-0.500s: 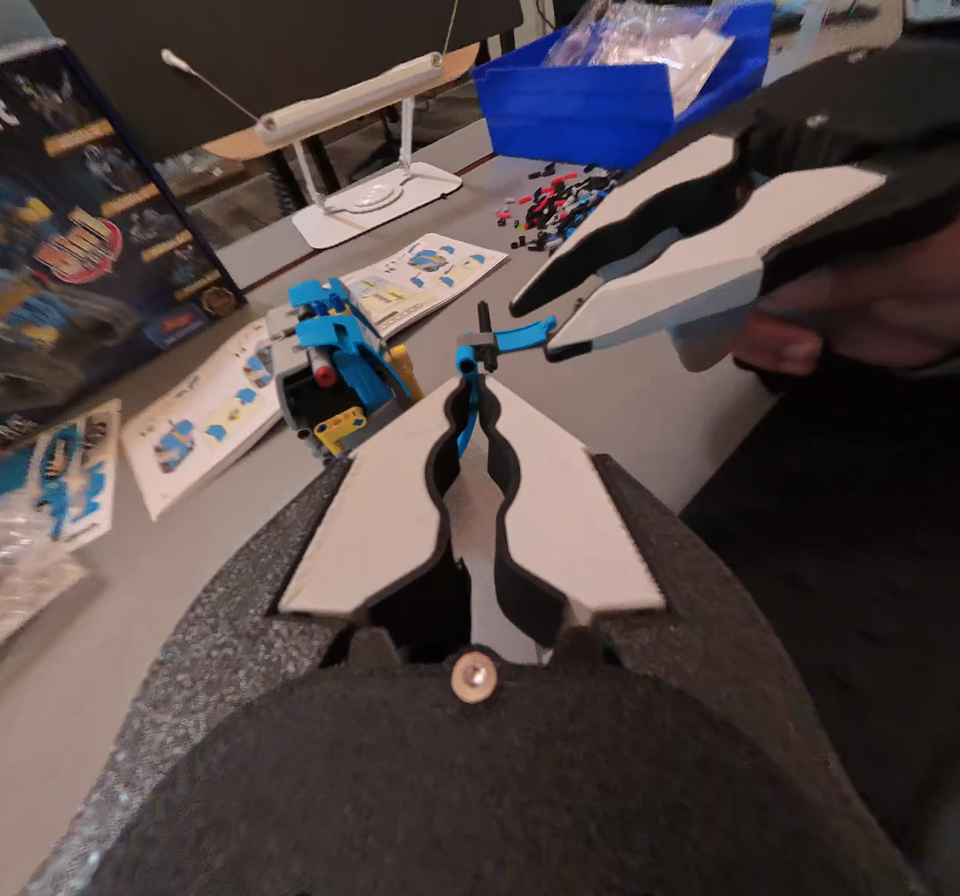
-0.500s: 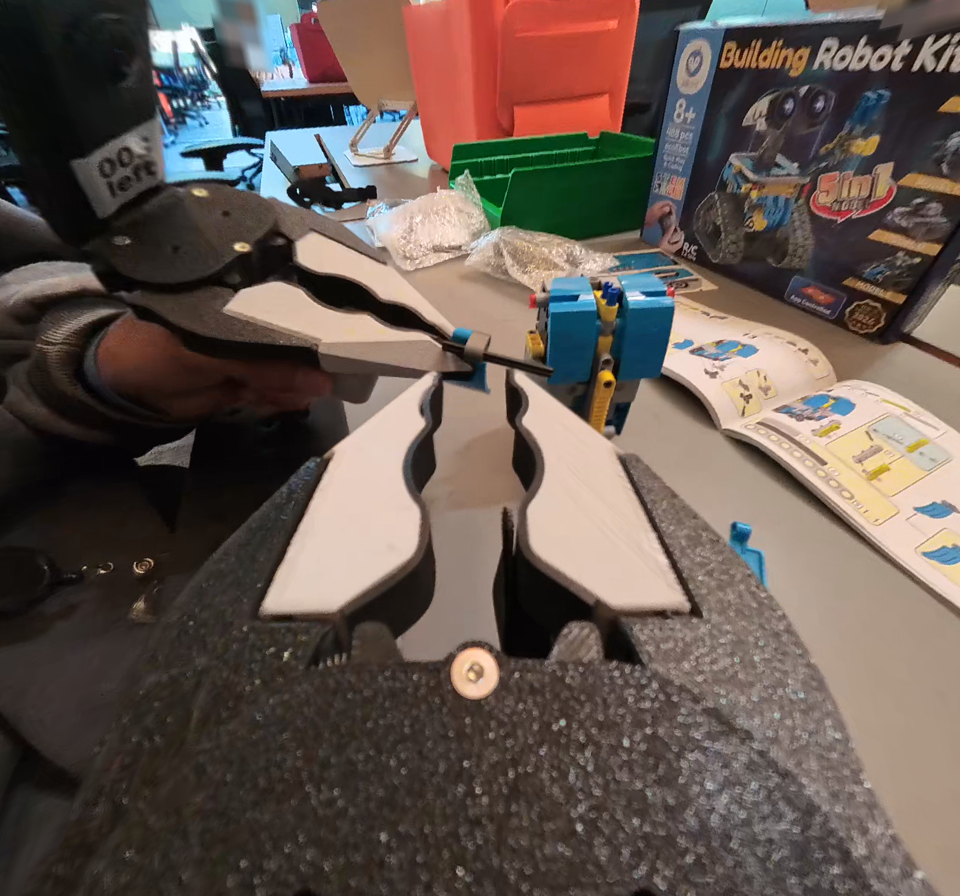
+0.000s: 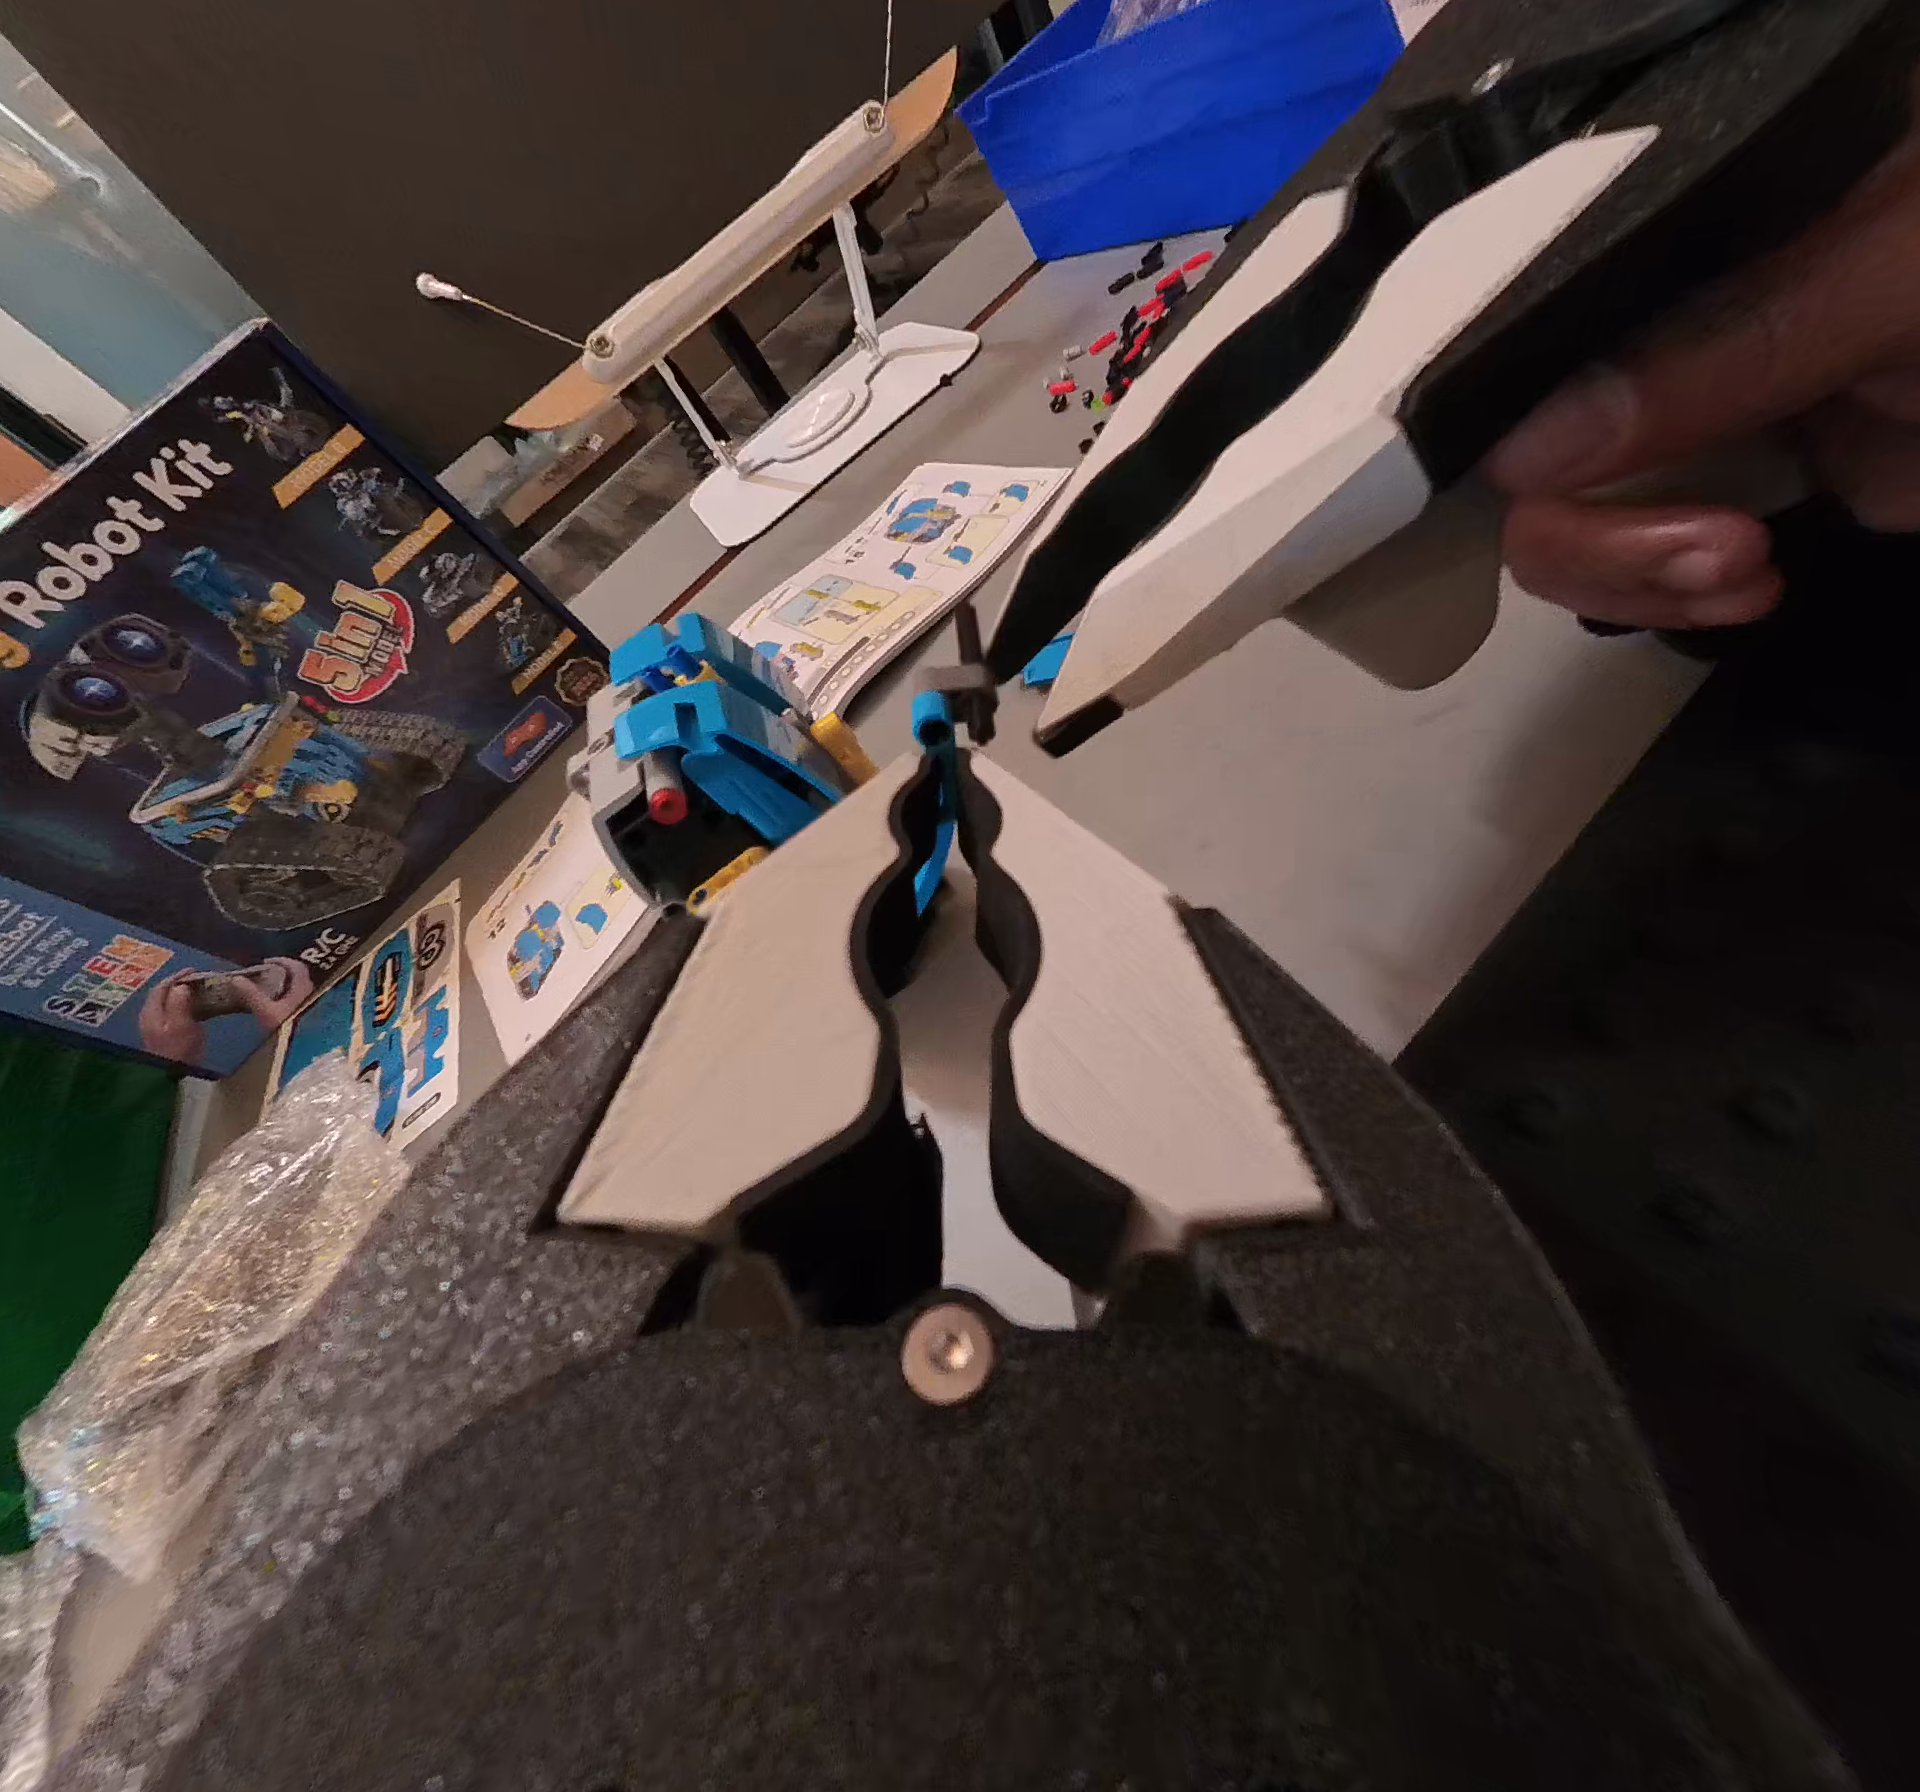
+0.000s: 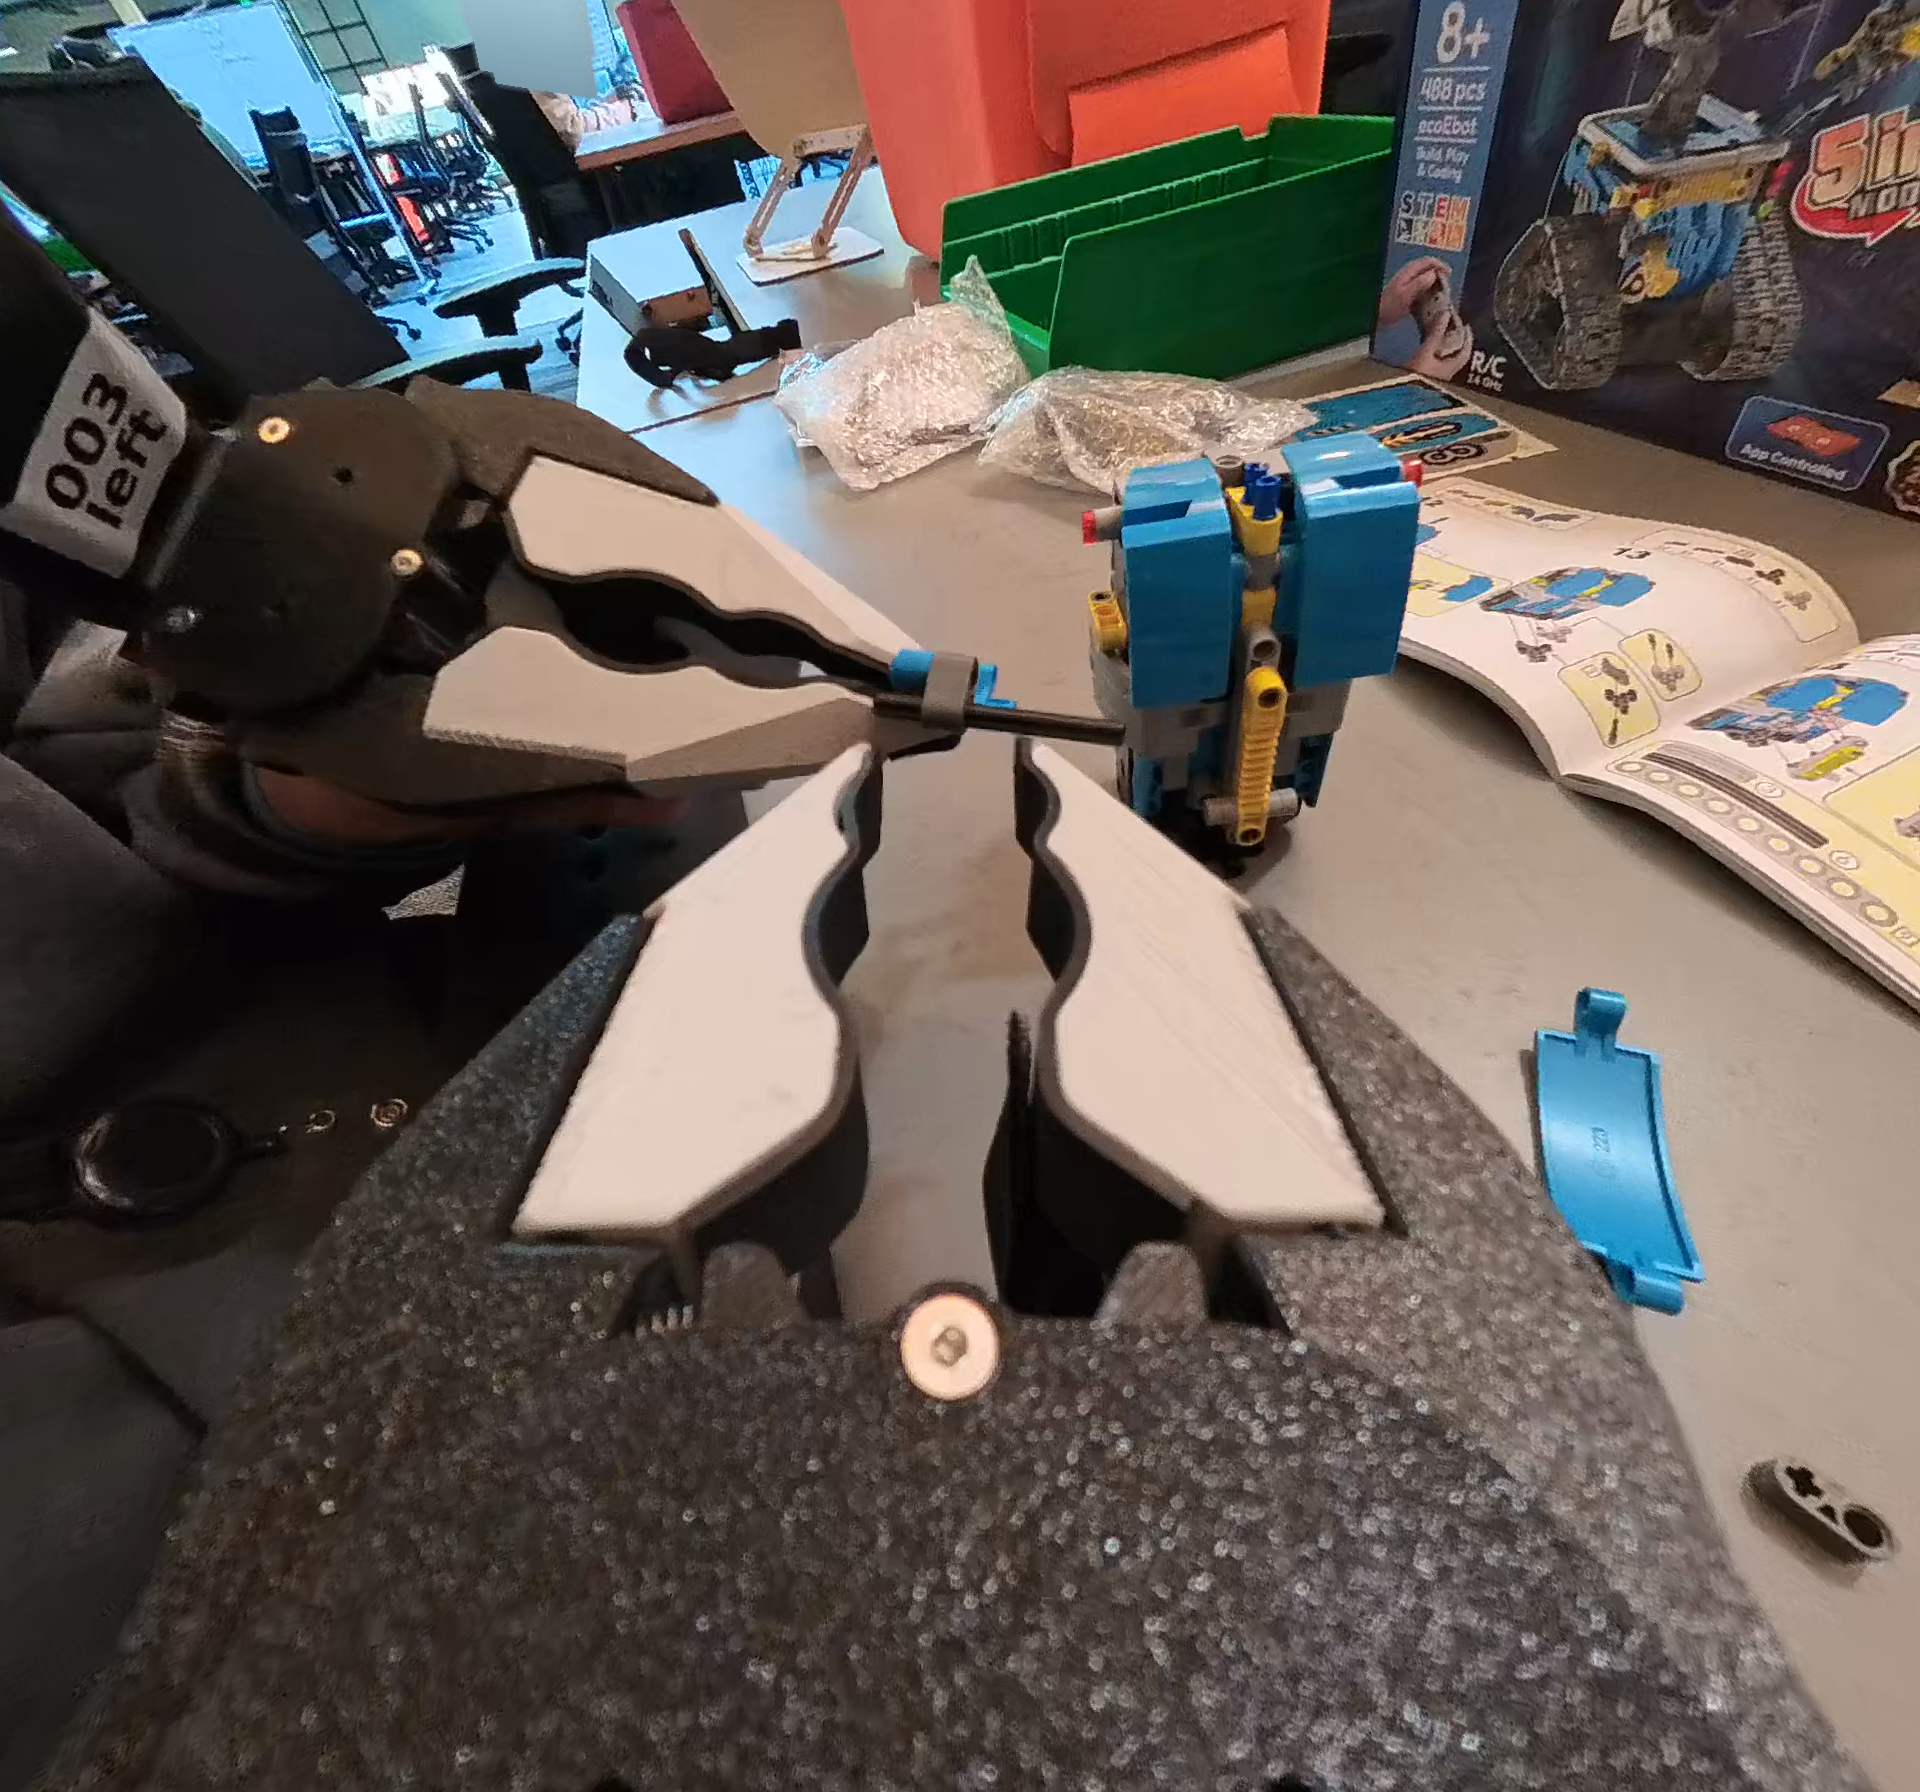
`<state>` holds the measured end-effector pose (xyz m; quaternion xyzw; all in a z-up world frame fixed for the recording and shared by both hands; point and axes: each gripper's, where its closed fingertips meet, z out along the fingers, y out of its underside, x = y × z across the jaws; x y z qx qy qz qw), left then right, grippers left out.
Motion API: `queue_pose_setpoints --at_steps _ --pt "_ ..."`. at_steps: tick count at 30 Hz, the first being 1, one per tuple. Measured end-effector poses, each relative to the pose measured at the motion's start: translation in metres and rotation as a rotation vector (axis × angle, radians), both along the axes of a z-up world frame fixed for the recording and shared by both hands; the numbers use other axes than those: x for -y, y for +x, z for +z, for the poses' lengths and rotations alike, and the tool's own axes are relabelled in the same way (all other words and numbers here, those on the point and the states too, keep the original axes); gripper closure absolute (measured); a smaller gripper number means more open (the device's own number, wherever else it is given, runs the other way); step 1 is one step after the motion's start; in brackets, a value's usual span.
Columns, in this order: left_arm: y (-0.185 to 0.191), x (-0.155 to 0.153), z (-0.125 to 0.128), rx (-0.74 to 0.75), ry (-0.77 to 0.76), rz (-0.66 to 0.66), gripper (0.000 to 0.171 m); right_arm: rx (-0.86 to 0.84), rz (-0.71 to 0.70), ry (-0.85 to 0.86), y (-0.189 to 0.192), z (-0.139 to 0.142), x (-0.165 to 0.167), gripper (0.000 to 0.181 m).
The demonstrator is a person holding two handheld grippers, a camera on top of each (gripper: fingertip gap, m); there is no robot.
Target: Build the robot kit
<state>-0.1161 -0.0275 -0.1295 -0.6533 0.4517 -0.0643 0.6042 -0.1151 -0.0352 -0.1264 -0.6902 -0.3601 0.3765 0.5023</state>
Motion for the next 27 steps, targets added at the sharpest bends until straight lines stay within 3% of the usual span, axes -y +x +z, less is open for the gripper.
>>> queue_pose_setpoints --at_steps 7,12,18,23,27 --pt "-0.007 -0.006 -0.011 -0.119 0.057 0.029 0.171 0.011 -0.007 -0.022 0.003 -0.005 -0.003 0.156" --pt "-0.006 -0.004 -0.008 -0.045 0.005 0.006 0.17 0.02 -0.012 -0.015 0.004 -0.006 -0.003 0.157" --pt "-0.002 0.003 0.012 0.329 -0.278 -0.137 0.169 0.036 -0.005 -0.014 0.003 -0.009 -0.002 0.157" --pt "0.0 0.024 0.046 0.722 -0.557 -0.409 0.17 -0.022 0.101 0.008 -0.008 0.0 0.013 0.138" --pt "0.003 0.046 0.062 0.889 -0.762 -0.617 0.17 -0.1 0.253 0.033 -0.016 0.014 0.037 0.151"
